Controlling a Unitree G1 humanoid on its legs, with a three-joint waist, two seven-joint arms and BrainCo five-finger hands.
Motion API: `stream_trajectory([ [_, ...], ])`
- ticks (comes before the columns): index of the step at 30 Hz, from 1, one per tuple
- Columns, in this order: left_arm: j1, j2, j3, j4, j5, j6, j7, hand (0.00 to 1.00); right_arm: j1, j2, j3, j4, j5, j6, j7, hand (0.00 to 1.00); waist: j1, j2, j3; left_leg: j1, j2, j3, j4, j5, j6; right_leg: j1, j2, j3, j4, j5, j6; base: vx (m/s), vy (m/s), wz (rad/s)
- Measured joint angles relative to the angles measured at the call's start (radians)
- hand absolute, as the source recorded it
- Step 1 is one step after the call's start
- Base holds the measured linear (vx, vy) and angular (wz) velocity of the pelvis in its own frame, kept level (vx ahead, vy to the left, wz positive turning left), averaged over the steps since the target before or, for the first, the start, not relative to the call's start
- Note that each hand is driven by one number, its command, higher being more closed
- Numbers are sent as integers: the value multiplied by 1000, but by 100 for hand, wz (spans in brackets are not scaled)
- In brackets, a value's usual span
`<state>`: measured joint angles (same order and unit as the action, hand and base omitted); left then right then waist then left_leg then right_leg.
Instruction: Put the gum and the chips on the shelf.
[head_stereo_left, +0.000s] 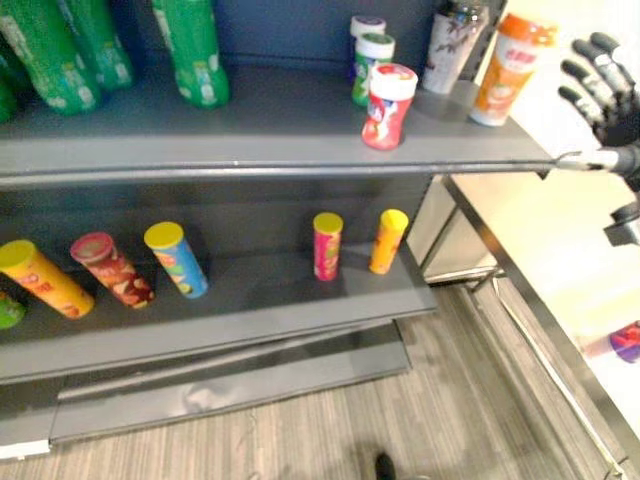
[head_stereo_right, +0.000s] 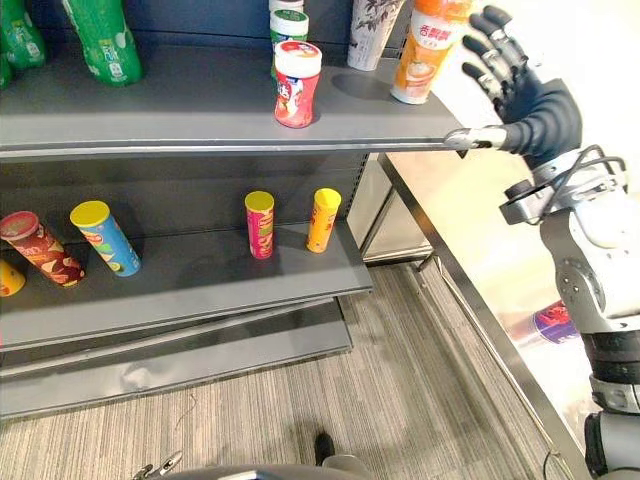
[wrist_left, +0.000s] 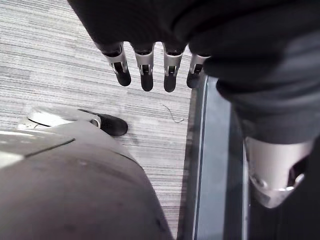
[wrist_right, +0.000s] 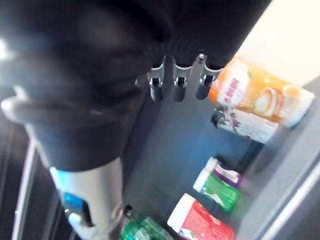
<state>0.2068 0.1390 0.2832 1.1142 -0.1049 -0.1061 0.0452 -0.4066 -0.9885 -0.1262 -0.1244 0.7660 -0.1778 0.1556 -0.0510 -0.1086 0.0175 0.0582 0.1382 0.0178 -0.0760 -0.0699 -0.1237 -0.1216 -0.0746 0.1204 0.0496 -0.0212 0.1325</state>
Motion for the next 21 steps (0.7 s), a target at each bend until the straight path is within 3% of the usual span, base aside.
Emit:
stream_trajectory([
  [4, 8, -9, 9, 0, 0, -1, 12, 0, 65, 61, -118, -79, 29, -46, -2, 0, -4, 5, -11, 5, 4, 8, -2, -1, -2, 0, 5, 6, 0, 1, -1, 2, -4, -6],
  [6, 15, -17, 27, 0, 1, -1, 17, 0, 134, 138, -186, -152, 34, -65, 3, 0, -4, 6, -23, 14, 8, 18, -9, -2, -3, 0, 10, 12, 0, 1, -1, 15, -5, -10],
  [10, 21, -17, 40, 0, 2, -3, 19, 0, 297, 347, -245, -315, 35, -96, 10, 0, -16, 7, -33, 13, 9, 22, -9, -4, -5, 2, 10, 16, 1, 0, -1, 4, 0, -3],
  [12, 24, -18, 55, 1, 3, -3, 23, 0, 391, 521, -245, -375, 4, -97, 9, 0, -26, 6, -36, 13, 10, 22, -9, -5, -6, 2, 9, 16, 3, 0, -2, 0, 0, 0],
  [18, 20, -30, 70, 2, 37, -16, 44, 0, 604, 912, -192, -388, -376, -112, -127, 0, -27, 17, -49, 15, 12, 26, -6, -6, -8, 2, 9, 20, 6, 0, -2, 0, 0, 0],
  [21, 19, -38, 66, 2, 42, -16, 58, 0, 695, 994, -121, -374, -467, -111, -160, 0, -27, 22, -46, 17, 11, 31, 2, -9, -9, 2, 10, 26, 10, 0, -2, -1, 3, -6],
])
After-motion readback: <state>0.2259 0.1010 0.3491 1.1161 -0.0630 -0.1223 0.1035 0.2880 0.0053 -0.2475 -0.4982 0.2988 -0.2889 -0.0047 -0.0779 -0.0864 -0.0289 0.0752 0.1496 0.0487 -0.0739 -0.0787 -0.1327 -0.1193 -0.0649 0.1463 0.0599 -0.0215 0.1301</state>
